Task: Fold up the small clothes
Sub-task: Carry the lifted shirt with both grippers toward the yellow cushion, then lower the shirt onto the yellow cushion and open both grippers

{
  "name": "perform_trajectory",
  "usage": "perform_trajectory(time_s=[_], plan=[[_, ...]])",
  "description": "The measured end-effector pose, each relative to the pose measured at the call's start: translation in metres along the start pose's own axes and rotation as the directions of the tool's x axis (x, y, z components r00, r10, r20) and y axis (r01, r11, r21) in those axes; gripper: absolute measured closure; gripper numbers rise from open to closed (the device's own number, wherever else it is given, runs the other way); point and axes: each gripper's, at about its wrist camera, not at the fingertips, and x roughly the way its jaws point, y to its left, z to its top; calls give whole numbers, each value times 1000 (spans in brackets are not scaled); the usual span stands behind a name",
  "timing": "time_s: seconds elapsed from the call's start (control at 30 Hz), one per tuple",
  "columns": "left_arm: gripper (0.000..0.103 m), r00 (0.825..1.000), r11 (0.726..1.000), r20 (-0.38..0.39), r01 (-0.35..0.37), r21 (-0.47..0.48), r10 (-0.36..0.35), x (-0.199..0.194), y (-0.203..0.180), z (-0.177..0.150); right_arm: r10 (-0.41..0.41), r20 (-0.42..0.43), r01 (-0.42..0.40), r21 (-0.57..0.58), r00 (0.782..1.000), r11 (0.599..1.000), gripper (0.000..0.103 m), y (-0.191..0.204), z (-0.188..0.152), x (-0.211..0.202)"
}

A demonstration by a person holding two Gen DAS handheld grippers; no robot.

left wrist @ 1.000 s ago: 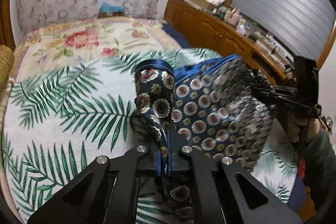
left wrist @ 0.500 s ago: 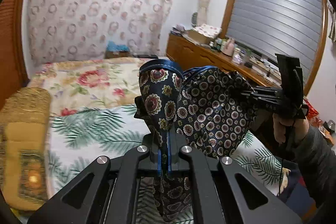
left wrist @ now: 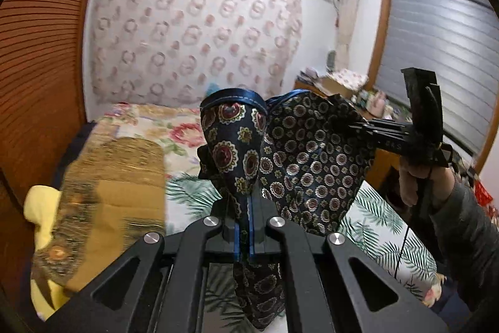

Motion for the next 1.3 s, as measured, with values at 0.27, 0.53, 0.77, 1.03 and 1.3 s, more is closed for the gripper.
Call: perform_trajectory(time_s=[0.27,0.53,0.77,1.03,1.3], plan=[[99,995,993,54,-79,-87,84,-20,63,-6,49,16,-46,-162,999,986,98,38,43,62],[99,985,975,74,-144,-171,159,-27,104,-25,86,15,-80,-245,996,966,98,52,71,120],[99,976,948,44,-195,-251,212,-19,121,-62,116,-4,-111,-348,993,931,98,78,75,181],[99,956,910,-43,-289,-297,289,-1,132,-93,84,-99,-114,-360,992,926,97,86,70,257],[88,932,887,-80,-362,-286,355,-3,138,-101,27,-47,-37,-232,999,972,46,40,65,254]])
